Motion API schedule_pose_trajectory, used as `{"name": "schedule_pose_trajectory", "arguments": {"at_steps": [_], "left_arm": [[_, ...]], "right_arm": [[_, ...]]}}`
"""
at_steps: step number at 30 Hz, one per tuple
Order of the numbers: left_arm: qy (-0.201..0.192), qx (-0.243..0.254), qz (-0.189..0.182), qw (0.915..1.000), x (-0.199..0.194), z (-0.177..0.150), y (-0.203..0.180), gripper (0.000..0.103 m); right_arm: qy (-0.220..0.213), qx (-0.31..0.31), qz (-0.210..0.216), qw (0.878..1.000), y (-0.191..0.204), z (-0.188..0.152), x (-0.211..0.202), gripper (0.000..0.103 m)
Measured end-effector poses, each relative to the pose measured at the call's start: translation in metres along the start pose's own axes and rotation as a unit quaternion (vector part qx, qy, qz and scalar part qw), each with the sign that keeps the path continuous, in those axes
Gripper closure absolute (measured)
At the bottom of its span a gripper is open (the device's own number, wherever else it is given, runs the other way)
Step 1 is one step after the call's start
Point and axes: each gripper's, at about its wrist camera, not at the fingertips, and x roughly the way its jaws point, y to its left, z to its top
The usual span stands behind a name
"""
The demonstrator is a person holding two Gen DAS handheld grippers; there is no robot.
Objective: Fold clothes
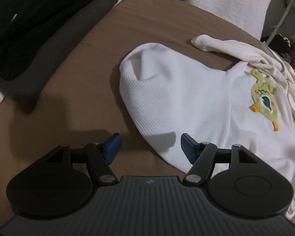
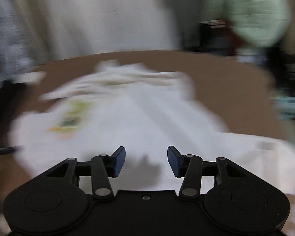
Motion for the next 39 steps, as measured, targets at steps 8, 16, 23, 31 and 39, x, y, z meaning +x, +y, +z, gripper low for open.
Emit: {"name": "schedule_pose_trajectory", "arguments": {"at_steps": [8,16,23,31,39], "left_arm": [[-0.060,-0.066,-0.058,0.9943,0.013,-0.008,0.046,0.034],[-0.061,-0.165,-0.152,0.9727,0.045,0.001,0.060,0.020],[-0.092,-0.189,-0.269,0.9398,0.047,0.007,0.055,0.095],[-0.120,0.005,-0.378,0.9179,-0.033,-0.024,-0.045,0.095],[0.014,0.148,-0.345,0.9267,-0.011,-0.065,-0.141,0.083]], "right_arm": [[0.004,-0.198,0.099,0.975,0.183,-0.013,0.091,0.049],[0.004,-0.362,0.132,0.923,0.272,-0.078,0.167,0.049],[0.086,-0.256,0.167,0.948,0.228,-0.075,0.184,0.046],[0.035,-0.130,0.204,0.970,0.173,-0.038,0.148,0.048],[0.097,-0.015,-0.026,0.995,0.104,-0.023,0.172,0.048]]}}
